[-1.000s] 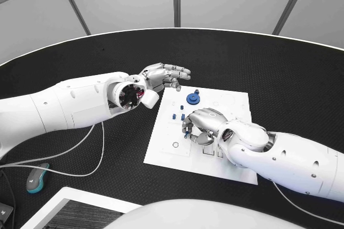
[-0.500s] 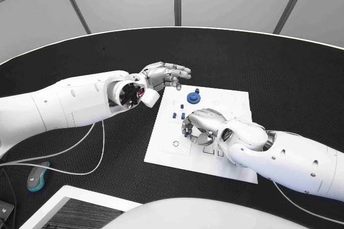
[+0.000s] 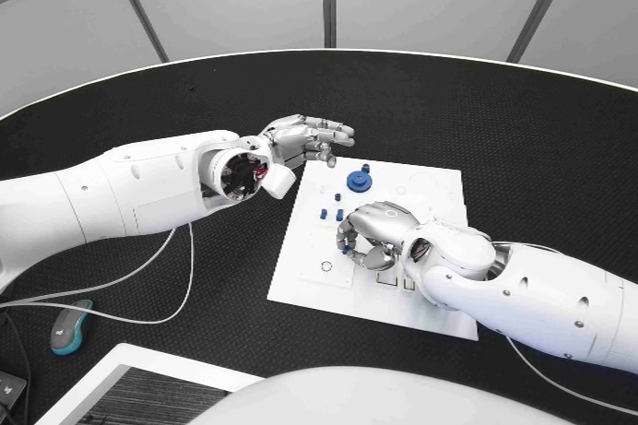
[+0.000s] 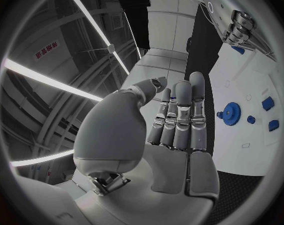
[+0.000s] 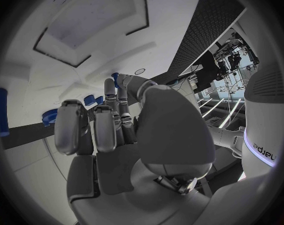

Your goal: Assemble the parts on the task board

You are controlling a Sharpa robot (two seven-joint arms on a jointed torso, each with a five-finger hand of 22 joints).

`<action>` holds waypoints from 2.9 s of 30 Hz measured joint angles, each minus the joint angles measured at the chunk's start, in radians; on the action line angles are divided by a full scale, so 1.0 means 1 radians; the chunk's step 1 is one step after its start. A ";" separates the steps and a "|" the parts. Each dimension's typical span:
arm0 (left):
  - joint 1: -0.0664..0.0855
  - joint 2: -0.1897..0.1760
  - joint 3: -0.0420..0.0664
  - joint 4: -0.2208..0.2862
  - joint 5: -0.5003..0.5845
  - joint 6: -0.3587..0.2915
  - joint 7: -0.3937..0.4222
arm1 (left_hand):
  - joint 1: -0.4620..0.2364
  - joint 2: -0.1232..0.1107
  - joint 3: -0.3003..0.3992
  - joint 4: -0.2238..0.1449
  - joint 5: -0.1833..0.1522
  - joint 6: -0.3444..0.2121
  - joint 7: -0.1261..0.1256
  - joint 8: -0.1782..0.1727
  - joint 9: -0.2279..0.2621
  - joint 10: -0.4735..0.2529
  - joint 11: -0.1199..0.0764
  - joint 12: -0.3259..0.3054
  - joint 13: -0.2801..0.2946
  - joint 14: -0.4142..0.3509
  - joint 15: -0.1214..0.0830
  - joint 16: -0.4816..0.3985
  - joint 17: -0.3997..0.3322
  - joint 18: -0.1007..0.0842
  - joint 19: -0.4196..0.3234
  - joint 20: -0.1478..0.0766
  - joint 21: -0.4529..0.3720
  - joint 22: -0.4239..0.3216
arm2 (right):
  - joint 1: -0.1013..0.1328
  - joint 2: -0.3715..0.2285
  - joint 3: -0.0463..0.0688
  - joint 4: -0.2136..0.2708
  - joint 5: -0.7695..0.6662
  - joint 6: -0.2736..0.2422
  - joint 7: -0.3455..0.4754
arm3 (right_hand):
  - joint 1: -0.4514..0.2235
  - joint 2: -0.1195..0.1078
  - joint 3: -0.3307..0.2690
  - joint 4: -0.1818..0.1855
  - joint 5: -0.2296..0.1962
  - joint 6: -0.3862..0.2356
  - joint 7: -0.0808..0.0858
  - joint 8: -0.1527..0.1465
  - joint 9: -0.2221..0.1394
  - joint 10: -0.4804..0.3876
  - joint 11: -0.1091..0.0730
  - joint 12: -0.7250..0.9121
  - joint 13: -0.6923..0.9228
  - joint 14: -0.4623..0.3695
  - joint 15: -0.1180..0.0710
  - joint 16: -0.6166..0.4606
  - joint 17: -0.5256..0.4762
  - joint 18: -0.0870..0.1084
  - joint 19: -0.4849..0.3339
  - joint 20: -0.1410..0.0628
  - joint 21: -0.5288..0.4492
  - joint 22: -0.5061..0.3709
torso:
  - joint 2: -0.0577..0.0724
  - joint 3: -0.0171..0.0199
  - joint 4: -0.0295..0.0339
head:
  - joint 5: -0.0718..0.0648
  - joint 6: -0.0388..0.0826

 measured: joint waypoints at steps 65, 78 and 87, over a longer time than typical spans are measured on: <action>0.000 -0.004 0.000 -0.018 0.000 0.017 -0.010 | -0.004 0.004 -0.005 0.005 0.000 -0.004 0.004 0.000 -0.002 -0.011 0.004 0.004 0.001 -0.007 0.000 0.000 -0.001 0.004 -0.003 0.003 -0.004 -0.003 | 0.117 -0.314 0.034 0.119 0.032 -0.027 -0.071 | -0.044 -0.050 -0.185 0.077 -0.078 -0.159 0.002 -0.146 -0.045 -0.232 0.053 -0.067 -0.101 0.002 0.041 -0.037 -0.028 0.016 -0.009 0.034 -0.227 -0.004 | -0.009 -0.0012 -0.0116 | -0.080 0.051; 0.000 -0.008 0.000 -0.013 0.000 0.014 -0.010 | -0.004 0.004 -0.005 0.005 0.000 -0.004 0.004 0.000 -0.001 -0.011 0.004 0.004 0.001 -0.007 0.000 0.000 -0.001 0.003 -0.003 0.003 -0.004 -0.003 | 0.107 -0.259 0.022 0.065 0.033 0.028 -0.060 | -0.028 -0.045 -0.177 0.090 -0.078 -0.150 -0.007 -0.150 -0.046 -0.206 0.045 -0.041 -0.104 0.000 0.039 -0.031 -0.029 0.016 -0.005 0.030 -0.216 0.001 | -0.006 -0.0031 -0.0107 | -0.075 0.043; 0.000 -0.006 0.000 -0.012 0.000 0.015 -0.010 | -0.004 0.004 -0.005 0.005 0.000 -0.004 0.004 0.000 -0.001 -0.011 0.004 0.003 0.001 -0.007 0.000 0.000 -0.001 0.003 -0.003 0.003 -0.004 -0.003 | 0.100 -0.228 0.015 0.044 0.033 0.054 -0.056 | -0.028 -0.045 -0.151 0.099 -0.070 -0.131 0.000 -0.150 -0.046 -0.176 0.040 -0.033 -0.108 0.000 0.036 -0.031 -0.028 0.016 -0.002 0.027 -0.203 0.001 | -0.007 -0.0023 -0.0105 | -0.070 0.033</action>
